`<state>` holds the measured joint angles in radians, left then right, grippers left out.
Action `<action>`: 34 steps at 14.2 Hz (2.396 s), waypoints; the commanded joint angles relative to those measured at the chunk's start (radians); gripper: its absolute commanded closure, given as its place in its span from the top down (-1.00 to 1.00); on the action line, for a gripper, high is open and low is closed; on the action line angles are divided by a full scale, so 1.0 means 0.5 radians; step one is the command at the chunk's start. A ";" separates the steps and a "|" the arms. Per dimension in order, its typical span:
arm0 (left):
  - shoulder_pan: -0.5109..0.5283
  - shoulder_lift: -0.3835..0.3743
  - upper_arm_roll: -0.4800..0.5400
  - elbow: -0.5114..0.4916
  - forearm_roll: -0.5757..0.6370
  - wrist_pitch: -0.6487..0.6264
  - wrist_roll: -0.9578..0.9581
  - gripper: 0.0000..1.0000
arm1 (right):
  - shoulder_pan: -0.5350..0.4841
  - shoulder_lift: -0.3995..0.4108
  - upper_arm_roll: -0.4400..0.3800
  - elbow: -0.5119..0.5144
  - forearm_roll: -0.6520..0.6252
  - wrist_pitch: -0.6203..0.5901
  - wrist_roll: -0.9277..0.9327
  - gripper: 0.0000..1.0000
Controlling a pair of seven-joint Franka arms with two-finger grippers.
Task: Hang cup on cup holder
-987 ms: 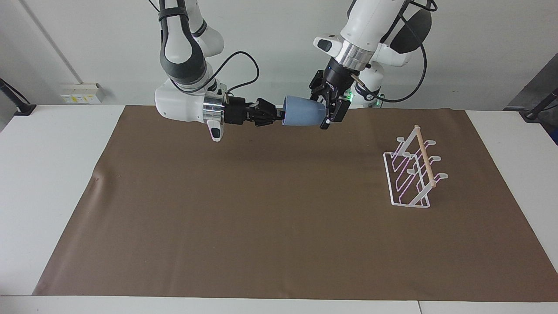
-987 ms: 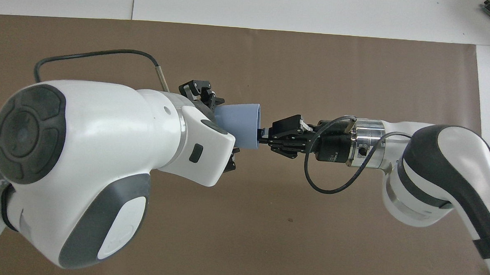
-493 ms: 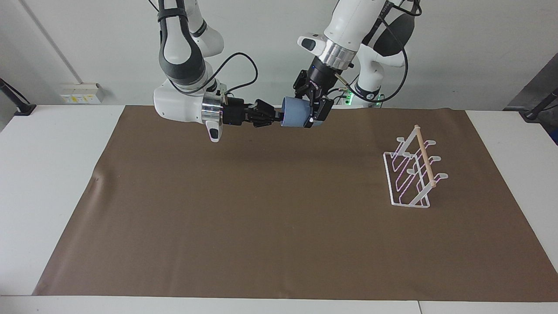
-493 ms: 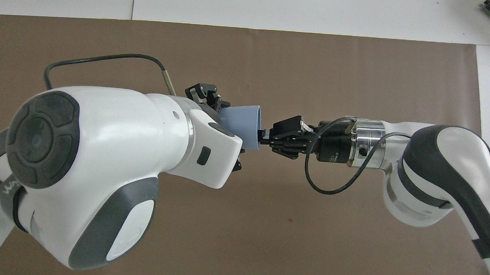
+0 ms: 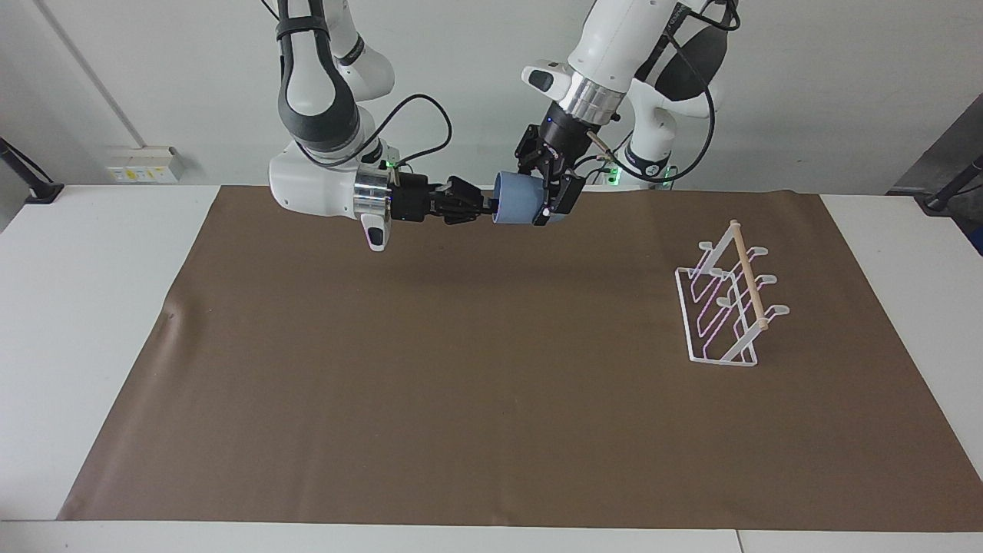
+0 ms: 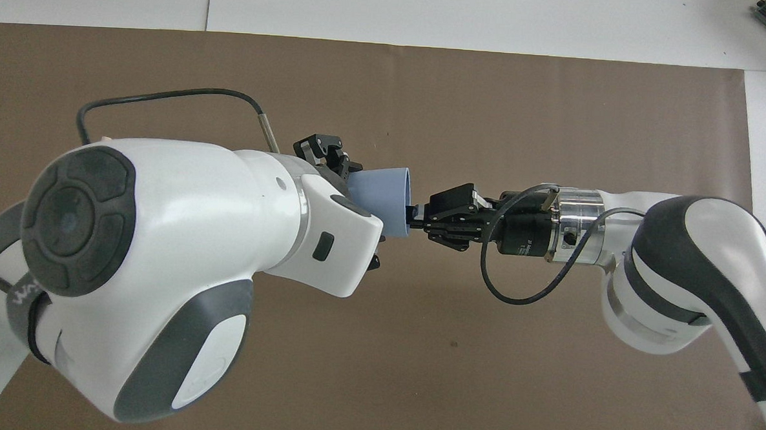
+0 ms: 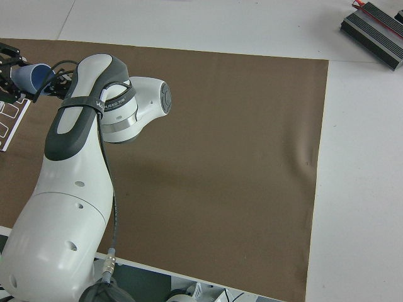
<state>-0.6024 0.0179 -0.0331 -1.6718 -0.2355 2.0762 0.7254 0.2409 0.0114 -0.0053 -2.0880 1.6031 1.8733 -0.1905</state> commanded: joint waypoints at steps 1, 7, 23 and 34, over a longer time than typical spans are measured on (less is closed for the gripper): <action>-0.007 -0.002 0.023 -0.034 -0.017 0.008 -0.055 -1.00 | -0.049 -0.054 0.014 -0.033 -0.003 -0.022 -0.012 0.26; 0.005 -0.002 0.042 -0.019 0.017 -0.127 -0.061 -1.00 | -0.187 -0.032 0.008 -0.015 -0.431 0.009 0.019 1.00; 0.189 0.237 0.042 -0.006 1.627 -0.860 -0.006 -1.00 | -0.295 -0.066 0.032 0.313 -3.197 0.392 0.466 1.00; 0.251 0.225 0.045 -0.375 2.217 -0.808 0.307 -1.00 | -0.273 -0.041 0.008 1.062 -3.347 -0.485 0.608 1.00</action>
<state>-0.4799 0.1463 -0.0083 -1.8230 0.8394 1.6523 0.8701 0.1093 -0.0257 -0.0094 -1.5801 -0.0188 1.6732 0.0966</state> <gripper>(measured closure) 0.189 0.000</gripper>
